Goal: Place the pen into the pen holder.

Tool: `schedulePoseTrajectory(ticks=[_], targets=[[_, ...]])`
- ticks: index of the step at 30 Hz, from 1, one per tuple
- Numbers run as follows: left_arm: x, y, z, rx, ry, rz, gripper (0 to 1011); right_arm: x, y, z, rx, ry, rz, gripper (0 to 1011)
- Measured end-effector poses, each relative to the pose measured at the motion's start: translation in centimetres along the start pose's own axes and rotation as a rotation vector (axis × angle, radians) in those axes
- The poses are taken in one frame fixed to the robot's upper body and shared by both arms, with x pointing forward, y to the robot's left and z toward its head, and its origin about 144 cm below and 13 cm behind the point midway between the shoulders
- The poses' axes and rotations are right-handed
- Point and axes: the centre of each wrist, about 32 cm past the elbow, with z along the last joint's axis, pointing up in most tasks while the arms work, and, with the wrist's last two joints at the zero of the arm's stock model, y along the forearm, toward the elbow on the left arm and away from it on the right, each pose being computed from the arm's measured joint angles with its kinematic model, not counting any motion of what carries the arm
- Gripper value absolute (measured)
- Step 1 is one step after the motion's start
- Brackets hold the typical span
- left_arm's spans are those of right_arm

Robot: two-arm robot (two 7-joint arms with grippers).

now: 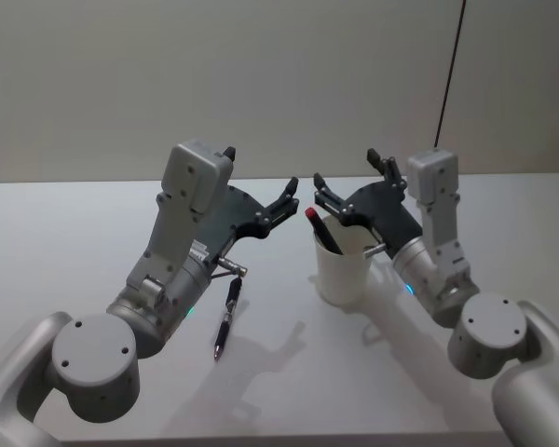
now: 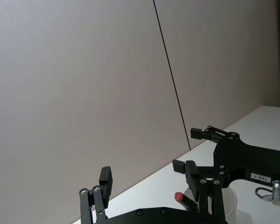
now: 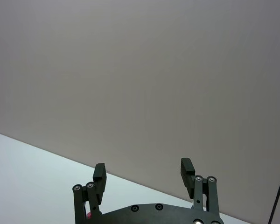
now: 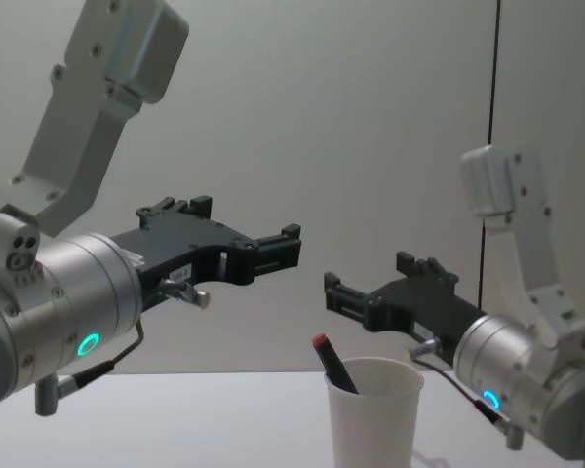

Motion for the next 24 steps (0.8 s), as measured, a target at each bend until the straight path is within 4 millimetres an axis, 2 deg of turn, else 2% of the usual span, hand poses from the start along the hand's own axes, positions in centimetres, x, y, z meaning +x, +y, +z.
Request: schedulePoseTrajectory(ticks=[10,24], targets=[[0.0,0.0,0.0,0.000,0.000,0.000,999,0.8,-1.4,1.3,0.020,0.032,-0.077,1002],[0.0,0.0,0.0,0.000,0.000,0.000,999,2.5,-5.1,4.1,0.011,0.071,-0.235,1001]])
